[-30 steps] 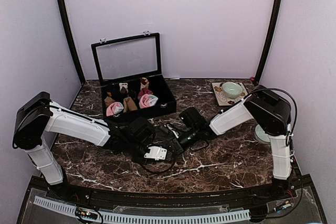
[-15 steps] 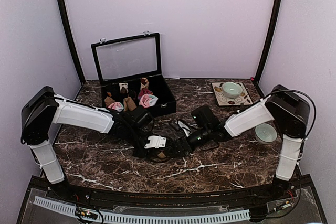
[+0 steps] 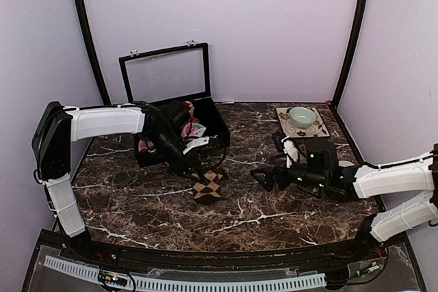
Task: Roll the socks
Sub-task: Roll the sock at the center of the board.
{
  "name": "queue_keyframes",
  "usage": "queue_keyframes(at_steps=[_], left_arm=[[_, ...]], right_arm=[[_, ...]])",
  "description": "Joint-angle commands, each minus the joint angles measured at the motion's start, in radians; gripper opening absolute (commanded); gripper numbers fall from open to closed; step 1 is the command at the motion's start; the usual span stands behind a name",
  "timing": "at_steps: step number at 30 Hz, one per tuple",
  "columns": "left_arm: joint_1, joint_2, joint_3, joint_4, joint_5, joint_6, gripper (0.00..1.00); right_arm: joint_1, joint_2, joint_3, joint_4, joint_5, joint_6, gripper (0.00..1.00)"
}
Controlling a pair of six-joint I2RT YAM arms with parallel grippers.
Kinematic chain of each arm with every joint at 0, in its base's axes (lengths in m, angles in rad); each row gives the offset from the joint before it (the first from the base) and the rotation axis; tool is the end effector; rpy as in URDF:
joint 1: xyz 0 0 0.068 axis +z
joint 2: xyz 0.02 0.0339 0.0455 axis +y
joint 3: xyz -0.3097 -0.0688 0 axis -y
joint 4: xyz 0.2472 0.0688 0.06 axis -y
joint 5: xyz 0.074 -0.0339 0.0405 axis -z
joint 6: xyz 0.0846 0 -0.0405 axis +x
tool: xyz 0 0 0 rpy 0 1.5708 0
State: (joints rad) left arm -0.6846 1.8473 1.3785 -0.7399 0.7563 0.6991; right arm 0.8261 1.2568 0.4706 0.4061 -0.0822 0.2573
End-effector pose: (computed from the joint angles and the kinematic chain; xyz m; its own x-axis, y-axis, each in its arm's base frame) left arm 0.2733 -0.2980 0.2265 -0.1373 0.7163 -0.6841 0.9624 -0.0669 -0.2632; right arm 0.1904 0.2168 0.2168 -0.4428 -0.1062 -0.8903 -0.6947 0.6684 0.2658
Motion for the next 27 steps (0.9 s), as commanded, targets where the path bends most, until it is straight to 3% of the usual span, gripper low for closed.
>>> queue_keyframes(at_steps=[1,5,17,27], left_arm=[[0.011,0.017,0.124,-0.221,0.204,0.015,0.0],[0.012,0.057,0.201,-0.275,0.259,0.006,0.0],[0.013,0.073,0.255,-0.347,0.289,0.047,0.0],[0.012,0.058,0.269,-0.377,0.328,0.085,0.0]], right_arm=[[0.001,-0.091,-0.046,0.203,0.057,-0.135,0.93],[0.041,-0.137,-0.011,0.151,0.02,-0.277,0.91],[0.116,0.015,0.167,0.147,-0.357,-0.269,0.9],[0.122,0.18,0.32,0.093,-0.402,-0.267,0.88]])
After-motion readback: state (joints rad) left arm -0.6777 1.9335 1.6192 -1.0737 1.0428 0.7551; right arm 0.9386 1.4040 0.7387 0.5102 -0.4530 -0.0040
